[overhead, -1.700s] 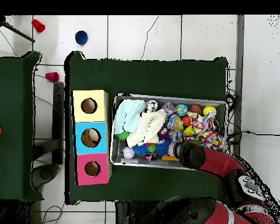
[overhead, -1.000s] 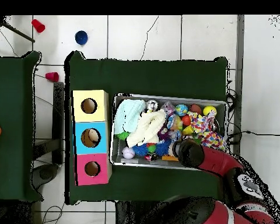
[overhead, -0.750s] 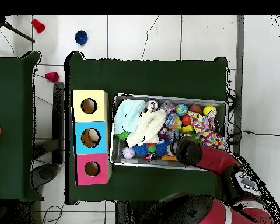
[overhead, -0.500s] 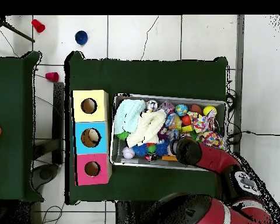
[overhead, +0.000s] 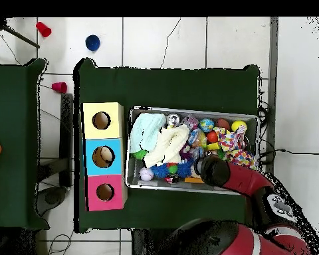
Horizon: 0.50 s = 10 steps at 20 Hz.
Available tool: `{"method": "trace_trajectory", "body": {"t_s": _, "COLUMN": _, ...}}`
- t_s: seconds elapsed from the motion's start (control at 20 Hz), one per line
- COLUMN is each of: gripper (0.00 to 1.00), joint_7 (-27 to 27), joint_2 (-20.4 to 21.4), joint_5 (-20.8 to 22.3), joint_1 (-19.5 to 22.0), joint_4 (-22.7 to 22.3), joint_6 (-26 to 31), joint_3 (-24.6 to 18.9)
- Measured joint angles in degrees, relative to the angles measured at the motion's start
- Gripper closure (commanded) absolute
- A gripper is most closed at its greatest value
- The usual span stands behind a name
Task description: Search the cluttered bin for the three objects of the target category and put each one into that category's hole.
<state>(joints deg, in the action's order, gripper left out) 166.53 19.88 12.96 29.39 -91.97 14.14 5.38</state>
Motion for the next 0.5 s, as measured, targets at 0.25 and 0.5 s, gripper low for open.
{"method": "trace_trajectory", "body": {"t_s": 0.25, "gripper": 0.00, "joint_7": 0.00, "joint_2": -0.01, "joint_5": -0.63, "joint_1": 0.03, "joint_4": 0.00, "joint_6": 0.26, "joint_3": -0.11}}
{"method": "trace_trajectory", "body": {"t_s": 0.5, "gripper": 1.00, "joint_7": 0.00, "joint_2": 0.00, "joint_5": -1.17, "joint_1": -0.03, "joint_4": 0.01, "joint_6": 0.78, "joint_3": -0.20}}
